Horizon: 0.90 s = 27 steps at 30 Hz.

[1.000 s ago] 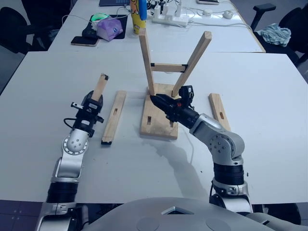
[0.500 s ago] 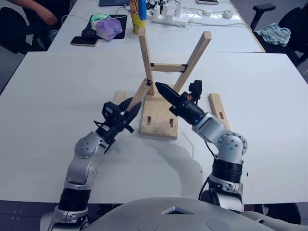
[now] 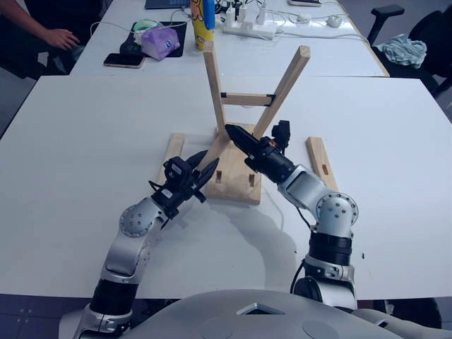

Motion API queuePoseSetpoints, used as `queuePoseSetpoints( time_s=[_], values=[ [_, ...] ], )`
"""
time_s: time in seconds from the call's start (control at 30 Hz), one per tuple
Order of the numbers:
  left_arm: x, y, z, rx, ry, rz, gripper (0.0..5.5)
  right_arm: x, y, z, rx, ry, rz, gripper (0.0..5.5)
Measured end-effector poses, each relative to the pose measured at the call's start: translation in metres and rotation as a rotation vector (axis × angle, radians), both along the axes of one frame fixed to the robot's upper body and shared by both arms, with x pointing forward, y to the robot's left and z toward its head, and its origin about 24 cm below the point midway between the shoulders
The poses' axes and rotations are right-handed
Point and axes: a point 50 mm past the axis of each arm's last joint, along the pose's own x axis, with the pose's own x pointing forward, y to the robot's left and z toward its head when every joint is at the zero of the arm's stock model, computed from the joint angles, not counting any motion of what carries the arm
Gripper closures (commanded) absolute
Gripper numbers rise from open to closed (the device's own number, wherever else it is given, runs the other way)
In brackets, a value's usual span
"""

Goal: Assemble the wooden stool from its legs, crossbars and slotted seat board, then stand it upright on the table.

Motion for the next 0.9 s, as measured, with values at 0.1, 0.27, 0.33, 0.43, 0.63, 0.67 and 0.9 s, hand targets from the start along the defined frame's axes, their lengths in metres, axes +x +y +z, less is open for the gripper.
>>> queuePoseSetpoints(
  time_s=[0.1,0.27,0.33,0.43,0.63,0.67,0.9],
  values=[
    [-0.0012,0.0002,-0.0016,-0.003,0.008,0.006,4.16,0.0003,-0.0005,-0.0009,-0.009,0.003,-0.001,2.76],
    [-0.0012,-0.0004,-0.0017,-0.005,0.007,0.009,4.16,0.0010,0.0000,-0.0011,-0.014,0.007,-0.014,2.76],
    [-0.0011,-0.0004,-0.0017,-0.003,0.007,0.012,4.16,0.0013,0.0004,-0.0020,-0.021,0.012,-0.024,2.76],
    [-0.0010,-0.0008,-0.0017,-0.001,0.005,0.014,4.16,0.0008,0.0034,-0.0026,-0.026,0.017,-0.019,3.02],
    [-0.0013,-0.0033,-0.0019,-0.002,0.003,0.011,4.16,0.0000,0.0040,-0.0046,-0.030,0.027,-0.026,3.90],
    [-0.0014,-0.0036,-0.0020,-0.002,0.002,0.009,4.16,0.0000,0.0040,-0.0048,-0.030,0.027,-0.029,3.99],
    [-0.0031,-0.0038,-0.0036,-0.002,0.008,0.008,4.16,-0.0002,0.0047,-0.0042,-0.017,0.027,-0.030,5.06]
  ],
)
